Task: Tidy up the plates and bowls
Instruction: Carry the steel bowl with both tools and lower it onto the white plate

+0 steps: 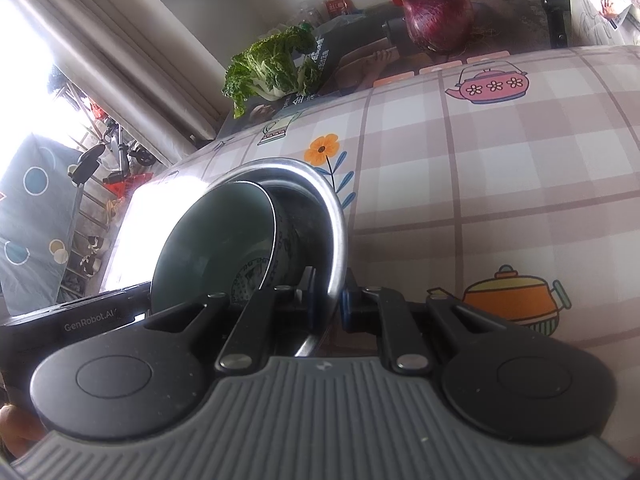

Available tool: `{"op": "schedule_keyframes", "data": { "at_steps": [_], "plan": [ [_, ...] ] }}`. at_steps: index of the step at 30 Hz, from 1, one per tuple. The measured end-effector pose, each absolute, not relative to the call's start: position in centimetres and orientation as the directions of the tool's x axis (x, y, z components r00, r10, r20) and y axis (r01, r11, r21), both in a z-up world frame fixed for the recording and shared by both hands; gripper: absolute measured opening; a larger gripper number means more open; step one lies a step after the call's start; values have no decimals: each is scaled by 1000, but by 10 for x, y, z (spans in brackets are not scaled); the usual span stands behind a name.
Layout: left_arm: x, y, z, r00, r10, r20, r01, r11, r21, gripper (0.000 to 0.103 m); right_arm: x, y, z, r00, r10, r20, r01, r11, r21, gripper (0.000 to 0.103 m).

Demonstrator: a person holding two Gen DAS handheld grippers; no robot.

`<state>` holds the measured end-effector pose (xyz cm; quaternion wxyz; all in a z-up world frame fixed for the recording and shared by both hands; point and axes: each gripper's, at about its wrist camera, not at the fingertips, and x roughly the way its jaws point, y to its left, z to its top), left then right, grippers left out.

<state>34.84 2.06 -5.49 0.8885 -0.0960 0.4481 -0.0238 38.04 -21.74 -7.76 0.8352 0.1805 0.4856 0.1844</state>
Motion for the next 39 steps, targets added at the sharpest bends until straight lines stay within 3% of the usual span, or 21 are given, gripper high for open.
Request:
{"op": "schedule_keyframes", "data": {
  "at_steps": [21, 39],
  "plan": [
    [246, 33, 13, 659, -155, -736, -33, 972, -234, 12, 280, -215, 4, 509, 483, -712, -172, 868, 466, 11],
    [173, 31, -47, 563, -166, -810, -60, 969, -240, 13, 185, -211, -53, 429, 449, -784, -118, 888, 444, 12]
  ]
}}
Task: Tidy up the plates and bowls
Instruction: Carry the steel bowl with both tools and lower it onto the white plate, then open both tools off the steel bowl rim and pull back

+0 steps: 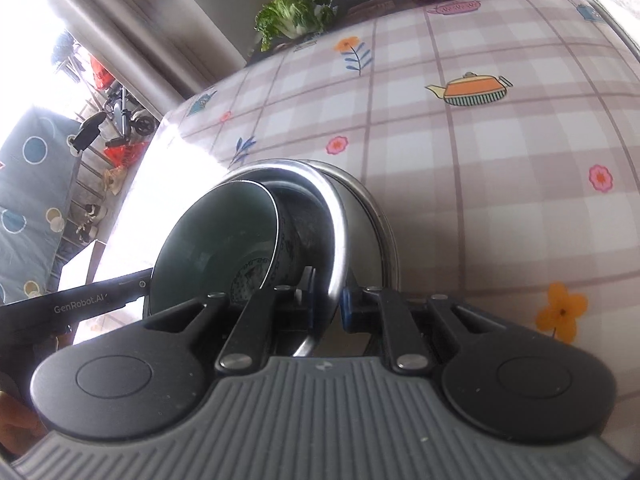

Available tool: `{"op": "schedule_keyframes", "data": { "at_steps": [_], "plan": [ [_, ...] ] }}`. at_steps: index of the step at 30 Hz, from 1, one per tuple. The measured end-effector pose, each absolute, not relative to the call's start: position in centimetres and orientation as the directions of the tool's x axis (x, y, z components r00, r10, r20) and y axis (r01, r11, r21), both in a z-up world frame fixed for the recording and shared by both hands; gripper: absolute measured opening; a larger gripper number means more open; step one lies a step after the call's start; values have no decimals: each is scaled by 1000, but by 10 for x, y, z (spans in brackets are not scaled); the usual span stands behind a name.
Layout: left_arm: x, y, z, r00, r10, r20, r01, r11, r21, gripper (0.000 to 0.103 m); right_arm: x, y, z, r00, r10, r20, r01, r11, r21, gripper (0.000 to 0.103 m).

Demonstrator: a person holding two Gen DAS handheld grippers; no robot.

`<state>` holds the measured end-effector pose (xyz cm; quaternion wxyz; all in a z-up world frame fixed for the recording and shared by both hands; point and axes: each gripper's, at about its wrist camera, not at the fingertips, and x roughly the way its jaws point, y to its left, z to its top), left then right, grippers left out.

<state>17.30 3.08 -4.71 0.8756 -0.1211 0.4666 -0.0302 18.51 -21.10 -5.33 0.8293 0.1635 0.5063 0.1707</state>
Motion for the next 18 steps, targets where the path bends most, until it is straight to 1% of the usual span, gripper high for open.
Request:
{"op": "schedule_keyframes", "data": {
  "at_steps": [3, 6, 8, 9, 10, 11, 12, 13, 14, 15, 16, 17, 18],
  "plan": [
    [170, 28, -45, 578, -159, -800, -50, 972, -229, 13, 184, -214, -56, 432, 453, -780, -110, 885, 453, 13],
    [163, 26, -39, 604, -157, -782, -33, 975, -221, 16, 182, -213, -58, 433, 440, -786, -110, 892, 439, 15],
    [154, 24, -32, 637, -143, -758, -20, 979, -202, 21, 178, -213, -56, 441, 435, -785, -110, 894, 434, 15],
    [150, 24, -28, 653, -133, -746, -16, 982, -189, 26, 176, -213, -55, 449, 426, -785, -110, 898, 425, 16],
    [146, 23, -24, 668, -122, -734, -13, 984, -176, 34, 175, -214, -53, 458, 417, -785, -110, 903, 416, 18],
    [142, 23, -21, 680, -125, -722, -6, 984, -176, 39, 173, -214, -52, 464, 414, -783, -111, 904, 413, 19],
    [137, 23, -18, 693, -131, -709, 0, 983, -181, 47, 171, -216, -50, 469, 416, -779, -110, 903, 416, 20],
    [131, 24, -15, 708, -135, -694, 5, 983, -186, 50, 169, -219, -48, 474, 420, -774, -105, 899, 424, 20],
    [125, 24, -12, 720, -135, -680, 9, 983, -185, 51, 167, -221, -46, 479, 425, -768, -99, 896, 434, 21],
    [119, 24, -10, 734, -132, -666, 13, 983, -181, 55, 163, -225, -44, 488, 431, -759, -93, 891, 445, 23],
    [112, 24, -8, 746, -128, -654, 17, 985, -174, 63, 159, -229, -42, 501, 436, -748, -88, 885, 457, 33],
    [105, 23, -5, 758, -119, -642, 16, 986, -164, 67, 154, -233, -38, 518, 434, -737, -83, 883, 461, 39],
    [97, 22, -4, 767, -105, -633, 9, 988, -153, 76, 148, -235, -35, 537, 427, -728, -82, 885, 459, 53]
  ]
}}
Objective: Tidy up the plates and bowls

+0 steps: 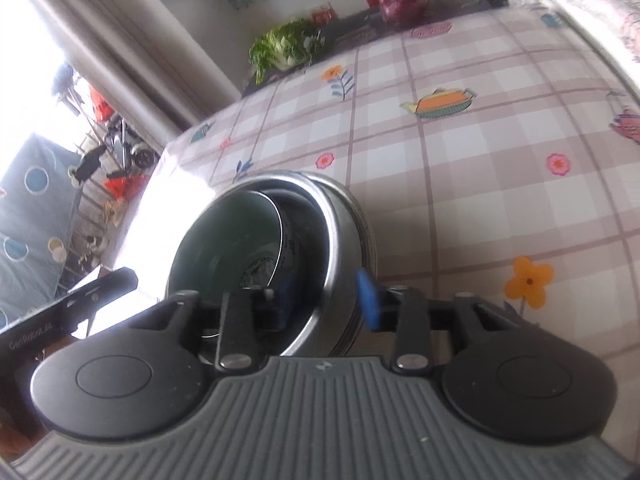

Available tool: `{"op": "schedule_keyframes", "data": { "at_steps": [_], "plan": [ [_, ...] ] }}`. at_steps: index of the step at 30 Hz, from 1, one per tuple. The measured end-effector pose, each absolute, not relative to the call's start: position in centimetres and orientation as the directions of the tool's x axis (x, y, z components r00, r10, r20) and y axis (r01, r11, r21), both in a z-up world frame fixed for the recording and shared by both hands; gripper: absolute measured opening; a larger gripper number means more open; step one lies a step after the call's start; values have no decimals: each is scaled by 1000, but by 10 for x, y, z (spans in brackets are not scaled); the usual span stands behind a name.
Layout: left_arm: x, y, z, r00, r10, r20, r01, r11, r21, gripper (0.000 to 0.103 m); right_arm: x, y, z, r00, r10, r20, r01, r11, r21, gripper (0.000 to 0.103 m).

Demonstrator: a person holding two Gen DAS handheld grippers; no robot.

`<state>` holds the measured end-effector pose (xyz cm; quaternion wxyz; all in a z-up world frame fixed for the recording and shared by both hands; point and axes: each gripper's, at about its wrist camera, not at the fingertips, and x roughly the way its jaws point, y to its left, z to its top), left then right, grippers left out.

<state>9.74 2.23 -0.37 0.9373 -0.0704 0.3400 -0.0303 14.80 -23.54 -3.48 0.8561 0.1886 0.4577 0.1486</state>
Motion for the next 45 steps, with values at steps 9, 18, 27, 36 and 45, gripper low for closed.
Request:
{"op": "schedule_keyframes", "data": {
  "at_steps": [9, 18, 27, 36, 45],
  "plan": [
    [30, -11, -11, 836, -42, -548, 75, 997, 37, 103, 59, -233, -7, 700, 278, -657, -111, 952, 285, 85],
    [7, -18, -61, 871, 238, -430, -141, 959, 246, 103, 9, -233, -13, 735, 262, -626, -118, 958, 261, 96],
    [-28, -18, -42, 787, 3, -617, -7, 1000, -4, 103, -12, -240, -8, 773, 189, -606, -82, 976, 200, 97],
    [-11, -8, -10, 773, 57, -631, -55, 998, 23, 103, -24, -231, 8, 778, 186, -601, -91, 979, 184, 102],
    [7, -6, 3, 792, 167, -587, -127, 986, 110, 103, -14, -220, 19, 761, 188, -621, -99, 980, 174, 102]
  ]
}}
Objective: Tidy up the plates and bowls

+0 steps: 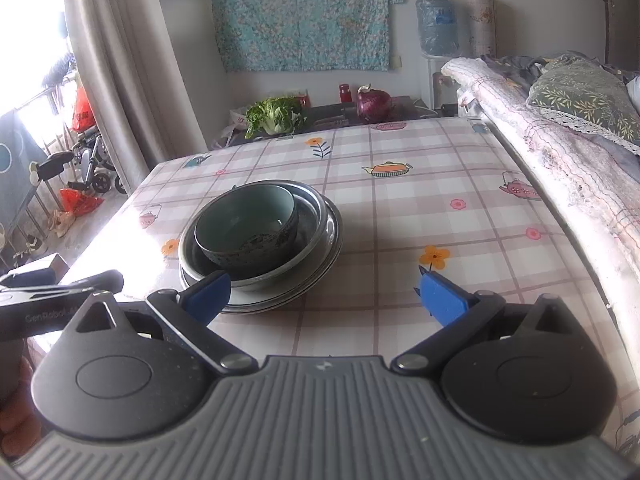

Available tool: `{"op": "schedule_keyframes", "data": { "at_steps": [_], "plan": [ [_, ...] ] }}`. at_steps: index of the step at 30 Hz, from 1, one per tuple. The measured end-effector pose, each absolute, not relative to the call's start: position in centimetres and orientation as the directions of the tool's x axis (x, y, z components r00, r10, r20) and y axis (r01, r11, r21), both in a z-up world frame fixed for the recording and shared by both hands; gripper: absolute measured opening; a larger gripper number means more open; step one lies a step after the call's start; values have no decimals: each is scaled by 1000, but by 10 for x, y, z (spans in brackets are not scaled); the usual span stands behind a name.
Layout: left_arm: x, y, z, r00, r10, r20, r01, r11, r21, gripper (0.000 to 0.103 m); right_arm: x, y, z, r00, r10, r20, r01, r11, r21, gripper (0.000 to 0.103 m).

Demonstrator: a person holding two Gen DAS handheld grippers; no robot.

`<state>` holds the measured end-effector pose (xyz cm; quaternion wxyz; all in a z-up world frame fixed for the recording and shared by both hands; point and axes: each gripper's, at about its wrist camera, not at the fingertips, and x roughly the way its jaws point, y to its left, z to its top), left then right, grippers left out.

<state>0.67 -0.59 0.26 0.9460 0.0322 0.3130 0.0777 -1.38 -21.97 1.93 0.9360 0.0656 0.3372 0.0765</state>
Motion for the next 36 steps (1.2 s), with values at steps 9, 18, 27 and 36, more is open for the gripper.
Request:
{"op": "schedule_keyframes", "data": {
  "at_steps": [9, 18, 27, 36],
  "plan": [
    [24, -5, -3, 729, 162, -665, -133, 987, 94, 103, -7, -211, 14, 747, 131, -651, -73, 991, 116, 102],
    [30, -1, -8, 673, 193, -713, -176, 979, 100, 103, 3, -200, 11, 731, 96, -675, -77, 995, 58, 102],
    [28, -1, -9, 648, 186, -738, -180, 980, 88, 103, 5, -195, 10, 714, 80, -696, -68, 997, 45, 102],
    [29, -2, -14, 628, 172, -759, -166, 982, 85, 103, 4, -192, 9, 706, 68, -705, -74, 997, 21, 102]
  ]
}}
